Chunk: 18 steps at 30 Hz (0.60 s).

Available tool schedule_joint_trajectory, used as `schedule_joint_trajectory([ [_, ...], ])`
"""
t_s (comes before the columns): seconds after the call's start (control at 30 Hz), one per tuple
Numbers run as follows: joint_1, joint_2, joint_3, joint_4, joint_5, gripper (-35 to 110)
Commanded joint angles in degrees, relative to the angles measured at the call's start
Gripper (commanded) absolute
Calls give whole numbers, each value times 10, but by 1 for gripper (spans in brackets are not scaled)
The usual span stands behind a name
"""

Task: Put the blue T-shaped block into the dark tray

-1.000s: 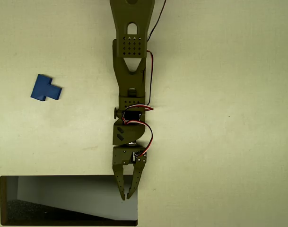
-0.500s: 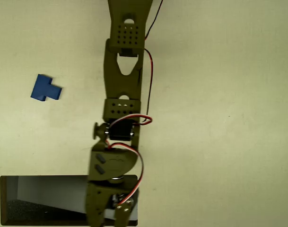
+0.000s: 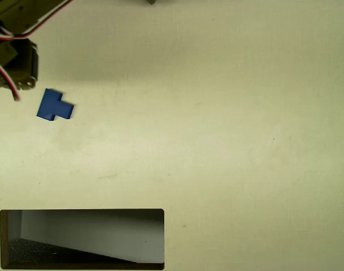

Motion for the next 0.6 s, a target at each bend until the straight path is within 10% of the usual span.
schedule_joint_trajectory([
  [0.0, 51, -81, 27, -173, -260, 0],
  [0.23, 57, -327, -179, -298, -603, 0],
  [0.57, 16, -252, 14, -393, -642, 0],
])
